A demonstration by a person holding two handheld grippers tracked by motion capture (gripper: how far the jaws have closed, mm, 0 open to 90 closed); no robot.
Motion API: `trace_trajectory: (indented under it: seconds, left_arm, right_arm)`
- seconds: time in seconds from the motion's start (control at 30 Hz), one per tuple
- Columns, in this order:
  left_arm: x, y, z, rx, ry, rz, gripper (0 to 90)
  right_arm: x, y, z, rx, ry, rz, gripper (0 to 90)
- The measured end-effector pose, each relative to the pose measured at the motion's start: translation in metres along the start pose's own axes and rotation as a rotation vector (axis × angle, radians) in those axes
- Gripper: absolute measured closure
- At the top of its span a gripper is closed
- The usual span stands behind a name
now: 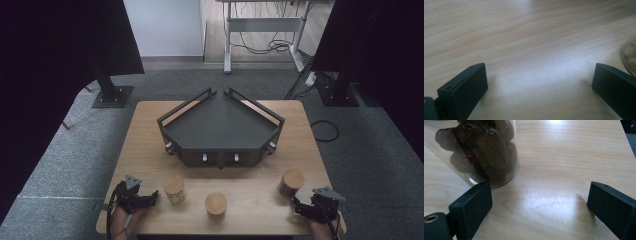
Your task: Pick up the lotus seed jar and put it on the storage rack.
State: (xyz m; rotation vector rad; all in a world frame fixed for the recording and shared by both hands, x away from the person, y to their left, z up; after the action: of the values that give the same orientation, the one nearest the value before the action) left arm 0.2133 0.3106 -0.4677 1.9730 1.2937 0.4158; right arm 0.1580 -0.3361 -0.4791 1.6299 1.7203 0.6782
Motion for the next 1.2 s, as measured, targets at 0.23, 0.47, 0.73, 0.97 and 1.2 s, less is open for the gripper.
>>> trace_trajectory:
  seconds: [0.23,0.47,0.73,0.97,1.2]
  left_arm:
    - [0.002,0.000,0.000,0.001,-0.010,0.009,0.0]
    - [0.000,-0.002,-0.002,-0.012,0.005,-0.004,3.5]
    - [-0.002,-0.005,-0.006,-0.020,0.010,0.002,6.0]
    - [0.000,-0.009,-0.013,-0.054,0.000,-0.004,6.0]
    - [0.000,-0.011,-0.016,-0.074,-0.009,0.001,5.9]
  right_arm:
    - [0.000,-0.004,0.000,-0.015,0.005,-0.002,4.4]
    - [0.000,-0.005,0.000,-0.019,0.007,-0.002,4.2]
    - [0.000,-0.005,0.000,-0.019,0.010,-0.004,3.9]
    - [0.000,-0.005,0.000,-0.019,0.011,-0.005,3.9]
    - [0.000,-0.005,0.000,-0.019,0.011,-0.005,3.9]
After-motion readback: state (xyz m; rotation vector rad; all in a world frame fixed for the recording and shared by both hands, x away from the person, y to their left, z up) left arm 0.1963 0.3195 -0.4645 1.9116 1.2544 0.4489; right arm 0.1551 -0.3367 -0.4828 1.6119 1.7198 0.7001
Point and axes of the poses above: each handheld gripper's, and its own axes: z roughly forward along the jaws, y roughly out of its top, x roughly to its left, the point moved 1 cm from there along z, roughly forward along the jaws, and after that the axes turned 11 degrees about -y, right-handed, at the moved point
